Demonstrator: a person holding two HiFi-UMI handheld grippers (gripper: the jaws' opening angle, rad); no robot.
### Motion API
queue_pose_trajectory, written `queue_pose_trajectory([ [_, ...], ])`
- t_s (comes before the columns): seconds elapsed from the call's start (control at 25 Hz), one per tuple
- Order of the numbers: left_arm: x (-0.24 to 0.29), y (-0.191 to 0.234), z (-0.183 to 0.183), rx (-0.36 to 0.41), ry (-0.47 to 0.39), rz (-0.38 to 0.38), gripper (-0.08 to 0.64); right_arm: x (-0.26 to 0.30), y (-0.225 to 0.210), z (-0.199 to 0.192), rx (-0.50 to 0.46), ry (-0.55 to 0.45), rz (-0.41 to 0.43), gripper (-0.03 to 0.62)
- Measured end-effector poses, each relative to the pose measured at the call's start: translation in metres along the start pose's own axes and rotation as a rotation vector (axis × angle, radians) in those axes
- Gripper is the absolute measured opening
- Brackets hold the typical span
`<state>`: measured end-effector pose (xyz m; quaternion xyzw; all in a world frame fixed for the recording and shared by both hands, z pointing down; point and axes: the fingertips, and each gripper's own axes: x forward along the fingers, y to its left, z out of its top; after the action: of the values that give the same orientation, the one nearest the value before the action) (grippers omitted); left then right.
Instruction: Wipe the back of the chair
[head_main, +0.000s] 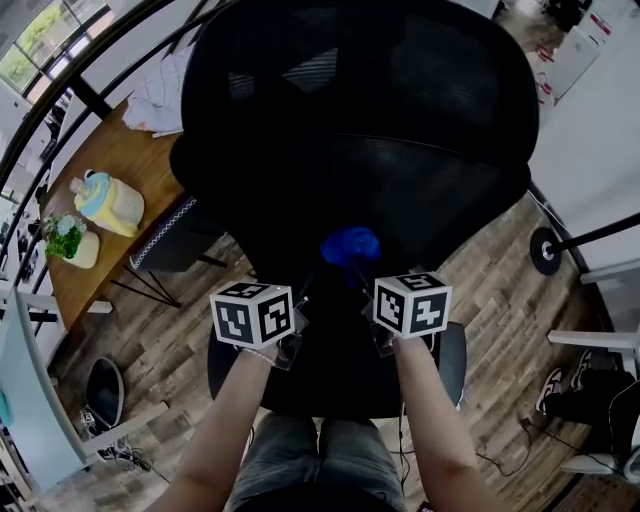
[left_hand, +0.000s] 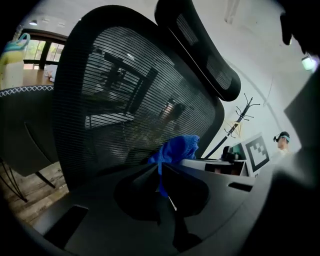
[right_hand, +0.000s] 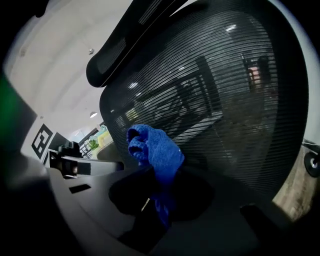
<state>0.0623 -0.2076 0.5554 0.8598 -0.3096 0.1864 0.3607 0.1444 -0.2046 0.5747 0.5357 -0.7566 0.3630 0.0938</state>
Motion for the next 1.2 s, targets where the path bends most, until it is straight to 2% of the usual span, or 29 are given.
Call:
queue_pose_trajectory([
  [0.28,0.029,-0.034,-0.002,0.04,0.039,-0.06,0.035,-0.028,-0.038,0.004,0.039,-0.029,-0.063,0.089],
  [0.6,0.059,-0.073,-0.01,0.093,0.089,-0.118,0.035,-0.067,-0.087,0.002,0.124,-0.089,-0.148,0.089],
  [1.2,0.101,-0.135,-0.011,0.187,0.15,-0.23,0.034,-0.108,-0.143,-0.004,0.194,-0.128,-0.24,0.089],
])
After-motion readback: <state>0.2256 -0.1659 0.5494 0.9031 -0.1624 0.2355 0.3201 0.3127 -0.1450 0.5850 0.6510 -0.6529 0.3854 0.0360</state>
